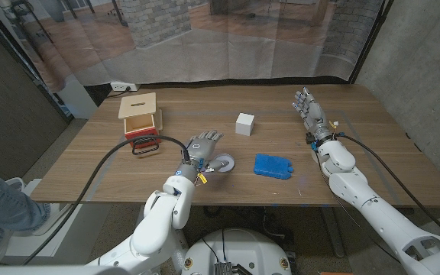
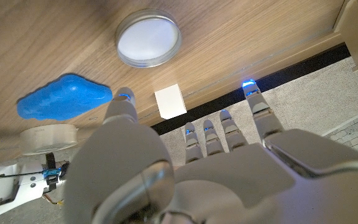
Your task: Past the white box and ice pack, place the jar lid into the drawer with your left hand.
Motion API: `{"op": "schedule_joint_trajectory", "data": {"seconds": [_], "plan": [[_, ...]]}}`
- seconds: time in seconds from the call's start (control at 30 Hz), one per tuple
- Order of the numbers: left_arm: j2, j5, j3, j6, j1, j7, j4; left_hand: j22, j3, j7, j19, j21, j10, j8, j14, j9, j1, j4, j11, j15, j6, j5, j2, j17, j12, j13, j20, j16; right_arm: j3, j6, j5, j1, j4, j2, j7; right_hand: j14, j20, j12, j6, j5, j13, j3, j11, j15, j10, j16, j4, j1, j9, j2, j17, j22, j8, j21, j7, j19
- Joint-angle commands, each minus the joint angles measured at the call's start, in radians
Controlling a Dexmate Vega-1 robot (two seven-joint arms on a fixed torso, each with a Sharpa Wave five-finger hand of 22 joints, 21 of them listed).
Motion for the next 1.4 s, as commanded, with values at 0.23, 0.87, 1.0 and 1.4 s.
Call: {"op": "schedule_joint_trajectory", "data": {"seconds": [0.23,0.87,1.0,1.4], "plan": [[-0.052,0.12,0.021,-0.024,-0.003,-0.116,0.019,0.0,-0.006,-0.001,0.012,-0.003,0.003,0.004,0.008,0.005,0.017,0.0,-0.011,0.001,0.013,-0.004,-0.002,0.003,0.005,0.005,-0.001,0.002,0.008,0.006,0.007,-0.012,-0.007,-0.006,0.004,0.008,0.007,0.001,0.0,0.004,0.004,-0.001,0.003,-0.001,0.009,0.006,-0.005,-0.002,0.005,0.005,0.006,0.003,0.0,0.003,-0.002,0.007],[-0.114,0.224,0.006,-0.034,0.021,-0.14,0.075,-0.002,-0.011,0.008,0.015,-0.011,0.012,0.005,0.012,0.005,0.022,0.001,-0.019,0.003,0.025,-0.007,-0.003,0.003,0.007,0.006,-0.001,0.001,-0.002,-0.007,0.001,-0.006,-0.007,-0.003,0.004,0.009,0.007,0.001,0.001,0.004,0.004,-0.002,0.003,-0.001,0.009,0.006,-0.006,-0.003,0.005,0.006,0.006,0.003,0.001,0.003,-0.002,0.008],[-0.118,0.196,-0.002,-0.049,0.019,-0.124,0.087,-0.002,-0.012,0.01,0.016,-0.012,0.012,0.005,0.012,0.005,0.023,0.001,-0.019,0.002,0.024,-0.007,-0.003,0.003,0.007,0.006,-0.001,0.001,-0.002,-0.009,-0.003,-0.009,-0.012,-0.005,-0.002,0.01,0.007,0.0,0.002,0.004,0.004,-0.002,0.0,-0.001,0.008,0.006,-0.006,-0.003,0.005,0.006,0.006,0.003,0.001,0.003,-0.001,0.008],[-0.122,0.116,0.001,-0.074,-0.007,-0.093,0.114,-0.003,-0.013,0.011,0.015,-0.017,0.013,0.005,0.013,0.005,0.025,0.003,-0.022,0.001,0.028,-0.009,-0.001,0.004,0.006,0.006,-0.001,0.0,0.008,-0.005,-0.004,-0.03,-0.03,-0.014,-0.018,0.011,0.006,0.001,0.002,0.004,0.004,-0.003,0.001,-0.001,0.01,0.006,-0.007,-0.003,0.005,0.006,0.006,0.003,0.001,0.003,-0.003,0.009]]}}
